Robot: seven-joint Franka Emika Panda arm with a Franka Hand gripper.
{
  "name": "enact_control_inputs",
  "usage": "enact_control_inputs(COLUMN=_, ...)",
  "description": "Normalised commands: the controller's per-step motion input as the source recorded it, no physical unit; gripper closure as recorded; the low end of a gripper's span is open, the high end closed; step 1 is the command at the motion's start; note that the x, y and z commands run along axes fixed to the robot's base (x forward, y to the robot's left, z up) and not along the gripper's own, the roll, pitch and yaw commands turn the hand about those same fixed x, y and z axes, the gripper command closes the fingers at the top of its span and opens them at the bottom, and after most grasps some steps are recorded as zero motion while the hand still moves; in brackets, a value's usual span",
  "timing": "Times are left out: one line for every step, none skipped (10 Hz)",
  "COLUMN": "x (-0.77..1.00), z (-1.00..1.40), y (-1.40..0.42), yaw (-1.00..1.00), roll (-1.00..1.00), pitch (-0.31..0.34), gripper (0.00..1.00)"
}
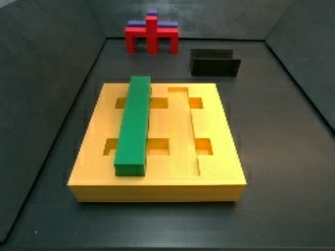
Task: Pick up the blue object. Move up. Move to above the board. Insert the blue object.
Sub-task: Move to above the board, then insert the blue object.
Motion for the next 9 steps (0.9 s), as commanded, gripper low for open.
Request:
enact_control_inputs(x=0.94, z=0.25, y=-1.40, yaw=0.01, roll=0.02, pitch=0.191, gripper=1.00)
enact_control_inputs(x=0.72, z=0.19, y=-0.99, yaw=0.01, roll=0.02, pitch=0.139, gripper=1.00)
enact_control_inputs(x=0.58, z=0.15, y=-0.79, yaw=0.01, roll=0.03, pitch=0.119, gripper=1.00)
enact_control_inputs(x=0.33, z=0.10, y=-0.44, yaw=0.01, roll=0.06, pitch=0.103, gripper=1.00)
enact_control_inputs(x=0.19, z=0.06, y=-0.22, yaw=0.00, roll=0.06, pitch=0.078, gripper=1.00)
enact_control_inputs(x=0.00, z=-0.28, y=-0.01, yaw=-0.08, roll=-0.05, pitch=-0.066, gripper=1.00)
enact_control_inputs(x=0.00, z=-0.69, y=-0.03, yaw=0.00, roll=0.00, pitch=-0.040, gripper=1.00)
enact_control_inputs(x=0.00, z=-0.83, y=-0.11, yaw=-0.01, roll=0.00, pitch=-0.096, gripper=1.00)
enact_control_inputs(x=0.00, z=-0.92, y=-0.17, yaw=-0.01, roll=0.00, pitch=-0.134, gripper=1.00)
